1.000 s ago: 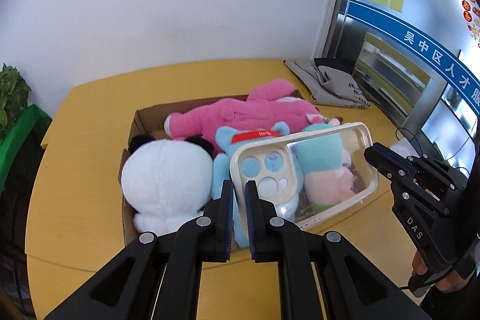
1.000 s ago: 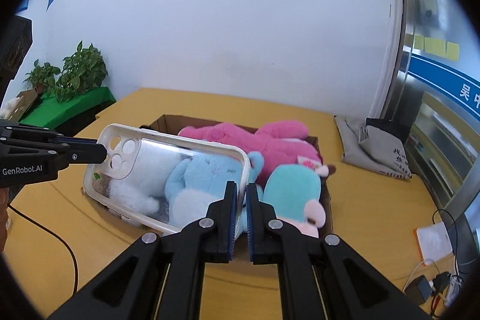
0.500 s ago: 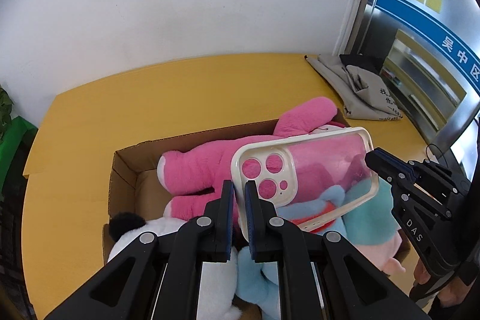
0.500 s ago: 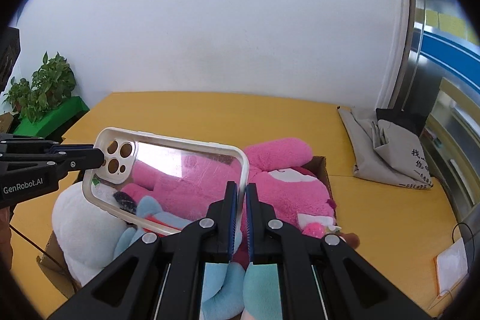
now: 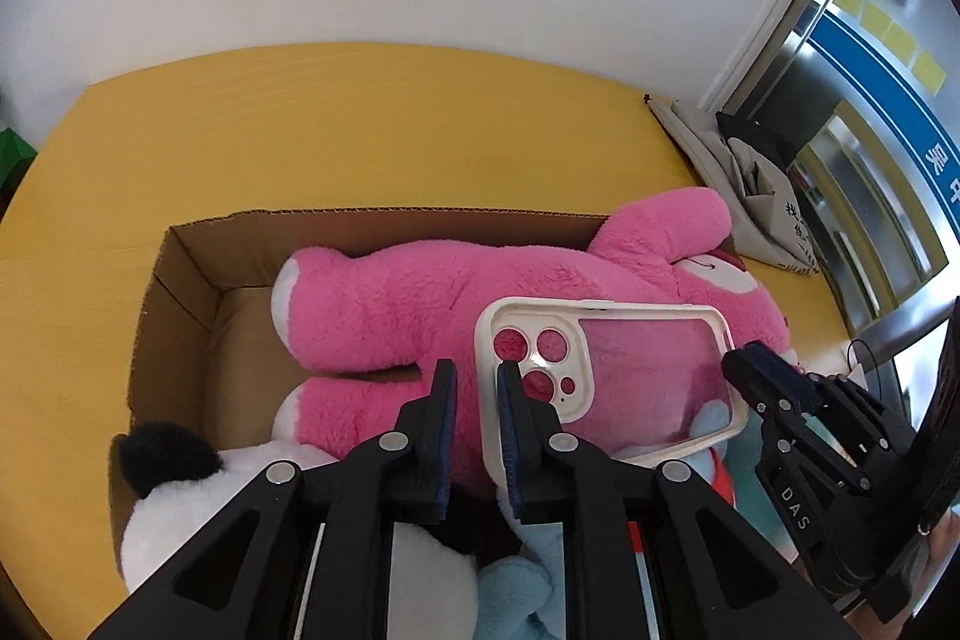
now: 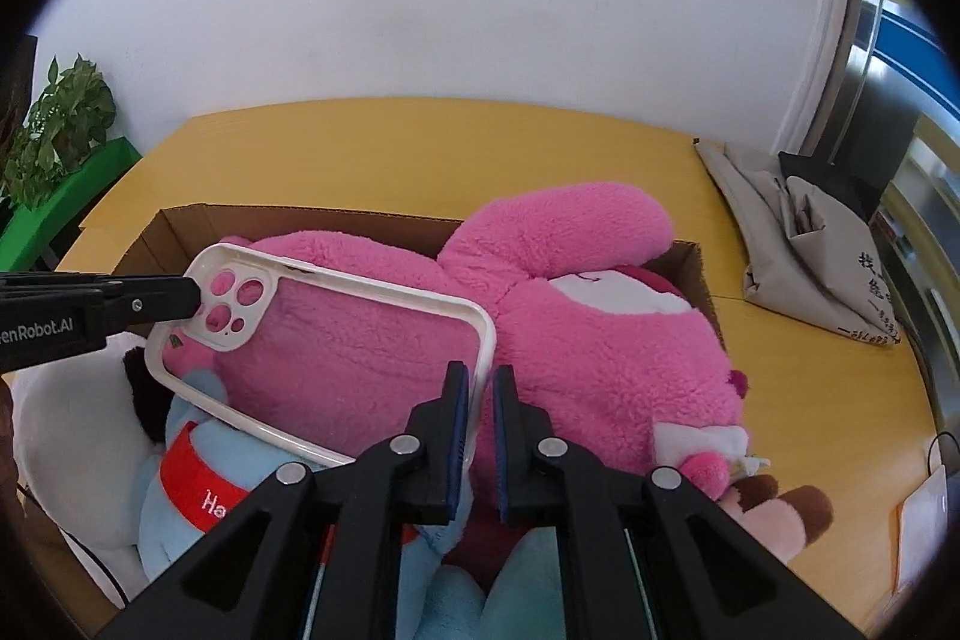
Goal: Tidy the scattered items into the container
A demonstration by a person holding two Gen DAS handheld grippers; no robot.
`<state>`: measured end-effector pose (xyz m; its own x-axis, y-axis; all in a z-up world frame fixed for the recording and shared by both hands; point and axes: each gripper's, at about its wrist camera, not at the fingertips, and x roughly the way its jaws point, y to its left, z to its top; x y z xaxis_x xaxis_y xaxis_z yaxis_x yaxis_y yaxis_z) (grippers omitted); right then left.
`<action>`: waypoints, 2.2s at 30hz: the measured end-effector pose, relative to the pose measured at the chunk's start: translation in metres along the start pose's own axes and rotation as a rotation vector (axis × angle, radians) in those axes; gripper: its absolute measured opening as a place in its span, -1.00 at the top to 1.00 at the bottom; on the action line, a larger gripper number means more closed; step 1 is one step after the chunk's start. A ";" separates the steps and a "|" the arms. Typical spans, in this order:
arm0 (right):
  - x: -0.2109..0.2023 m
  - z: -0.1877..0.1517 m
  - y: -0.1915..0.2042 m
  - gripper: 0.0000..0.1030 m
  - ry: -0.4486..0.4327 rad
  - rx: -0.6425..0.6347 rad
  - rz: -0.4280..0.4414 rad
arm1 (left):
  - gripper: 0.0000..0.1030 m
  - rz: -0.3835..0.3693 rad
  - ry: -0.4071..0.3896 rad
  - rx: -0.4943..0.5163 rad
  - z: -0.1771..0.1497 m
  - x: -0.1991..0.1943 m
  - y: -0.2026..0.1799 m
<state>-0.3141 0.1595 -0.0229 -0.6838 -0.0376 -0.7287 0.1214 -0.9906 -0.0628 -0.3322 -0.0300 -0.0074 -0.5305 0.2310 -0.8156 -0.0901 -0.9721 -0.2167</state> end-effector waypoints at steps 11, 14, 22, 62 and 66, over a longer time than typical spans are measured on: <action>-0.133 -0.047 -0.008 -0.64 -0.199 -0.035 -0.042 | -0.99 0.054 -0.301 0.162 -0.090 -0.150 -0.044; -0.160 -0.077 0.005 -0.64 -0.205 -0.043 -0.012 | -0.99 0.051 -0.341 0.166 -0.125 -0.177 -0.048; -0.199 -0.143 0.024 -0.64 -0.175 0.010 0.038 | -0.99 0.064 -0.357 0.105 -0.206 -0.204 -0.041; -0.230 -0.168 0.017 -0.64 -0.173 0.032 -0.003 | -0.99 0.107 -0.340 0.072 -0.245 -0.206 -0.048; -0.228 -0.169 0.016 -0.64 -0.169 0.031 -0.003 | -0.99 0.108 -0.333 0.069 -0.245 -0.204 -0.047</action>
<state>-0.0348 0.1744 0.0274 -0.7955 -0.0532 -0.6036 0.0984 -0.9943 -0.0419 -0.0134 -0.0209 0.0378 -0.7848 0.1119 -0.6096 -0.0692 -0.9932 -0.0933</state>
